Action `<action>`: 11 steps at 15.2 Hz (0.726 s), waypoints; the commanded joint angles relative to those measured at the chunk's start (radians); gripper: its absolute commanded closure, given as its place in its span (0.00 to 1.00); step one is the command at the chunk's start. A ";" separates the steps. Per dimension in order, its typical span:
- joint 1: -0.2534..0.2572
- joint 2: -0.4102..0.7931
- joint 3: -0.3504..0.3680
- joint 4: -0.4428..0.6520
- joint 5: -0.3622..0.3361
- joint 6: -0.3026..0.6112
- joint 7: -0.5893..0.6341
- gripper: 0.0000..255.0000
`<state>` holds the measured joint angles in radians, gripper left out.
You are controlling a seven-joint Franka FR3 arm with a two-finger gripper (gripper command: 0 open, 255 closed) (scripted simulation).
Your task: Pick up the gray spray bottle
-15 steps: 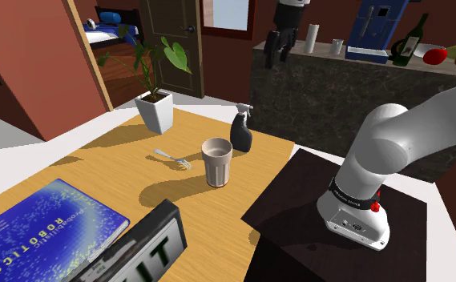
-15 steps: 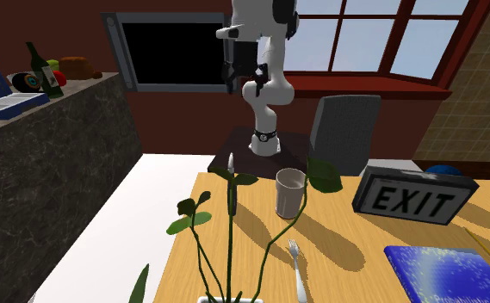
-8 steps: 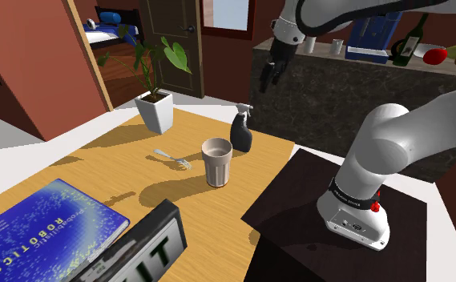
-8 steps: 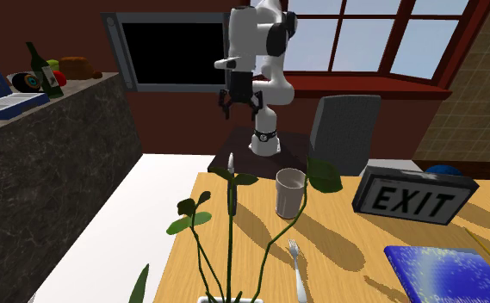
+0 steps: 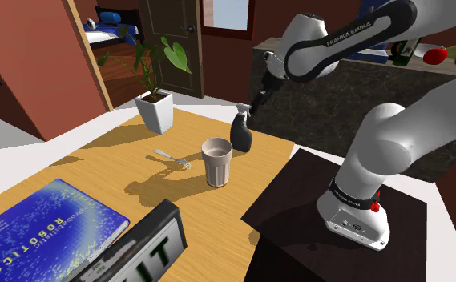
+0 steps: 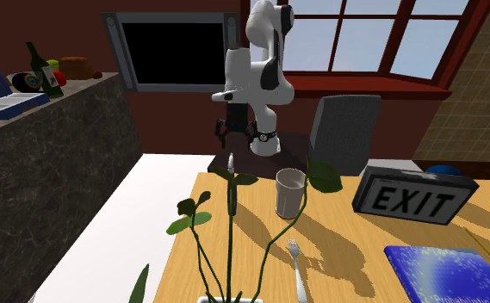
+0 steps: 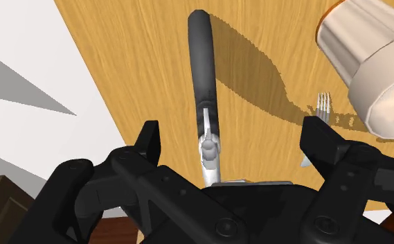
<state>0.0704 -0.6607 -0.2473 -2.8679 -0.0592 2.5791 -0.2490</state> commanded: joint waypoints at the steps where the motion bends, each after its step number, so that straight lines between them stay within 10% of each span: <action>1: 0.032 0.072 -0.048 -0.036 0.015 0.153 -0.052 0.00; 4: 0.160 0.219 -0.179 -0.053 0.083 0.379 -0.164 0.00; 7: 0.550 0.351 -0.542 -0.035 0.235 0.596 -0.351 0.00; 11: 0.850 0.380 -0.840 -0.030 0.261 0.687 -0.399 0.00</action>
<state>0.8534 -0.2853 -1.0171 -2.8962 0.1972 3.2428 -0.6341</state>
